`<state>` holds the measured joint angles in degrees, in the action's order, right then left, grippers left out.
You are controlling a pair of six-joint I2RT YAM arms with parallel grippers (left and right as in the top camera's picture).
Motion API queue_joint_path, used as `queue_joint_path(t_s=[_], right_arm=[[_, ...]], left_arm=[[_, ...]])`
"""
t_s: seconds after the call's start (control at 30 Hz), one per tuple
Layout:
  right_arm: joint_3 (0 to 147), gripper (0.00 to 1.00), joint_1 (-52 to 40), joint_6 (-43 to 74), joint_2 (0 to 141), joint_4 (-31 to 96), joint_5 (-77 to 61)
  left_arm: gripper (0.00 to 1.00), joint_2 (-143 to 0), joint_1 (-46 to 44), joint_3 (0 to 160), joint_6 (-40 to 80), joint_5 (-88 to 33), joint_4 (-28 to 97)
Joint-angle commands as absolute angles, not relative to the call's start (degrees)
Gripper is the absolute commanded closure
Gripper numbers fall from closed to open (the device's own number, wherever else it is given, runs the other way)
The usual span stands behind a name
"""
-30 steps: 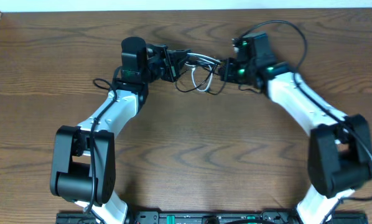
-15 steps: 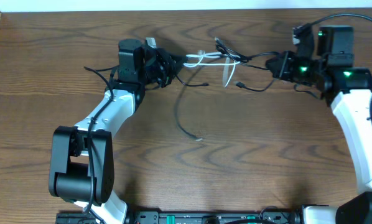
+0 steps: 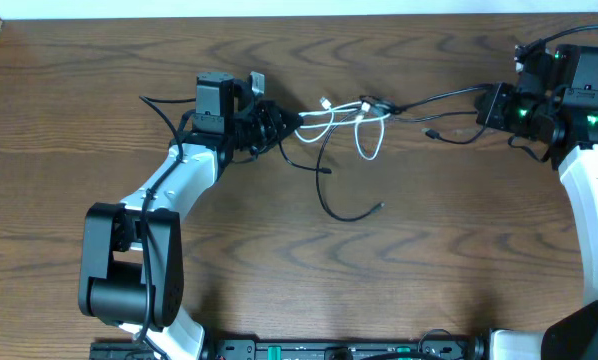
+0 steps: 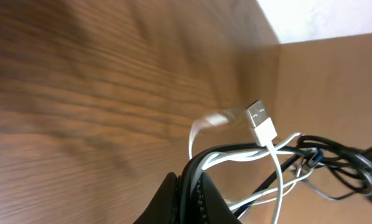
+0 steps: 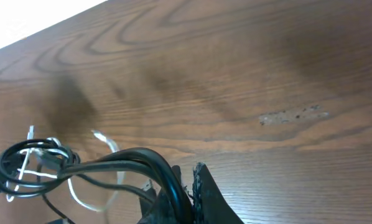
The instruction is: Untangle cables
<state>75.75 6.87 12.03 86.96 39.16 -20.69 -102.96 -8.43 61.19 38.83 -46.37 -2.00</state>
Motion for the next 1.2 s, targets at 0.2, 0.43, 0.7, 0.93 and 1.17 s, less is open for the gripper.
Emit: queue_joint_path(t_s=[0.2, 0.43, 0.7, 0.93, 1.17], right_arm=[[76.1, 0.99, 4.4, 9.0, 88.8, 38.8, -19.3], [76.1, 0.99, 0.6, 6.5, 90.8, 38.8, -20.3], [76.1, 0.99, -1.2, 6.5, 91.2, 38.6, -20.8], [76.1, 0.99, -1.2, 6.6, 91.2, 38.2, -23.1], [76.1, 0.99, -1.3, 6.5, 91.2, 38.5, -23.1]], left_arm=[[0.93, -102.4, -8.6, 61.3, 25.1, -38.8, 5.4], [0.93, -99.4, -13.3, 63.2, 19.7, -20.3, 17.5], [0.93, -90.0, -17.1, 64.1, 20.2, -16.0, 24.4], [0.65, -81.5, -22.8, 64.1, 23.9, -15.7, 23.1], [0.6, -82.1, -23.5, 64.1, 26.3, -10.6, 23.4]])
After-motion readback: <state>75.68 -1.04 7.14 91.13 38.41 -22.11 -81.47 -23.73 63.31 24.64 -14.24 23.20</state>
